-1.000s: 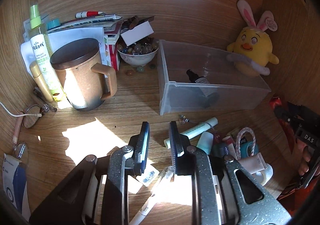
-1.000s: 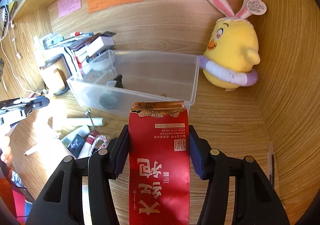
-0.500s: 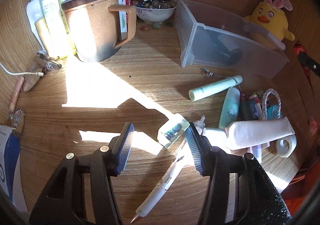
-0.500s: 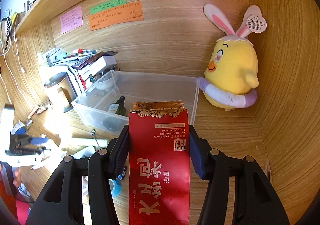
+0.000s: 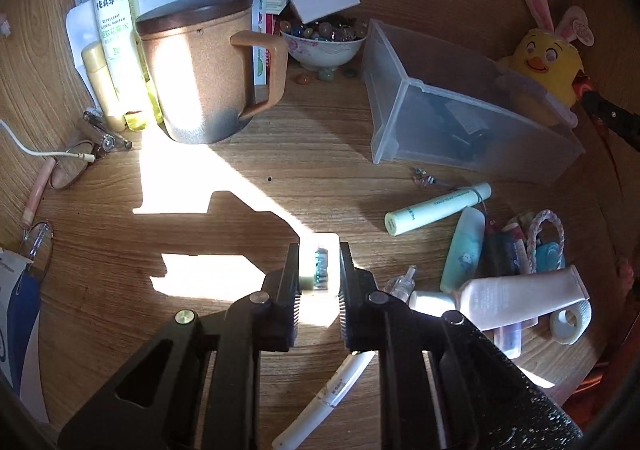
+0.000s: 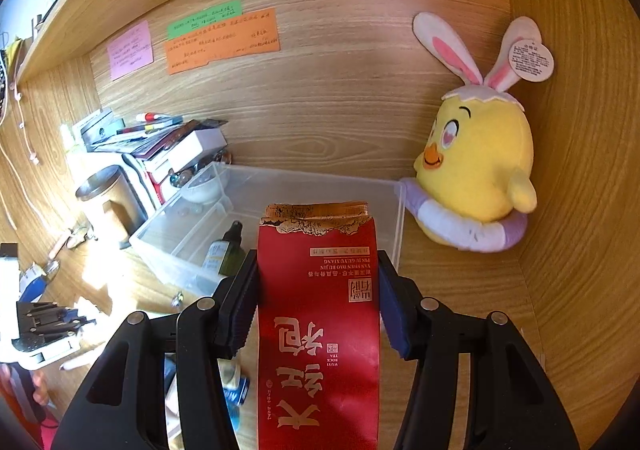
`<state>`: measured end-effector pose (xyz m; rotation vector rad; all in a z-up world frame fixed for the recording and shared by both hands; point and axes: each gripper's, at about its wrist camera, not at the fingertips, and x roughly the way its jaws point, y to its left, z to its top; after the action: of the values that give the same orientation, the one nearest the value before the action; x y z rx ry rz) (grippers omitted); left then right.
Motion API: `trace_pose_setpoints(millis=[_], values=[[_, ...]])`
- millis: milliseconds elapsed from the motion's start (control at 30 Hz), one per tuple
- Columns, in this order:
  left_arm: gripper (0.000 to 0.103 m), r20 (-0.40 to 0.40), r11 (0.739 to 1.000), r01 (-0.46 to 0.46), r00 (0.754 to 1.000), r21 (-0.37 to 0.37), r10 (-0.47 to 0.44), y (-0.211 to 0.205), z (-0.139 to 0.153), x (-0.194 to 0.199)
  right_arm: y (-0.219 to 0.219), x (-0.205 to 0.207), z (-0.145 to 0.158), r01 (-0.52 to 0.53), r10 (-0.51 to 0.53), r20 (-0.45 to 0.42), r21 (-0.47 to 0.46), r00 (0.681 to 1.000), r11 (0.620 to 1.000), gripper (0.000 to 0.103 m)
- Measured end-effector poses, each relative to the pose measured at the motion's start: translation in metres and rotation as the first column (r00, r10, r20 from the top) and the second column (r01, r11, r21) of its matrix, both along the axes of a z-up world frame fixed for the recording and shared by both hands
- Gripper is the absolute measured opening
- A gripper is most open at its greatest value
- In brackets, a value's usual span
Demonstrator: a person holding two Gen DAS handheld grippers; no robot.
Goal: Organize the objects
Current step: 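Place the red packet and the small tile into the clear box with both grippers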
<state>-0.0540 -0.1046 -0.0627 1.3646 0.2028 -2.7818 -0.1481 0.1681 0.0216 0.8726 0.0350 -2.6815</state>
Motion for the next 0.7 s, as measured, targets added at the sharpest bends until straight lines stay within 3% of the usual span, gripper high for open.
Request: trace_pose_setpoints(millis=[367, 700], values=[[0.016, -0.148, 0.999, 0.035, 0.988, 0.014, -0.032, 0.017, 0.055, -0.031, -0.009, -0.036, 0.02, -0.004, 0.005, -0.037, 0.031, 0.999, 1.0, 0.05], [0.016, -0.155, 0.995, 0.101, 0.983, 0.011, -0.098, 0.047, 0.069, -0.079, -0.034, -0.067, 0.007, -0.051, 0.051, 0.001, 0.119, 0.999, 0.992, 0.05]])
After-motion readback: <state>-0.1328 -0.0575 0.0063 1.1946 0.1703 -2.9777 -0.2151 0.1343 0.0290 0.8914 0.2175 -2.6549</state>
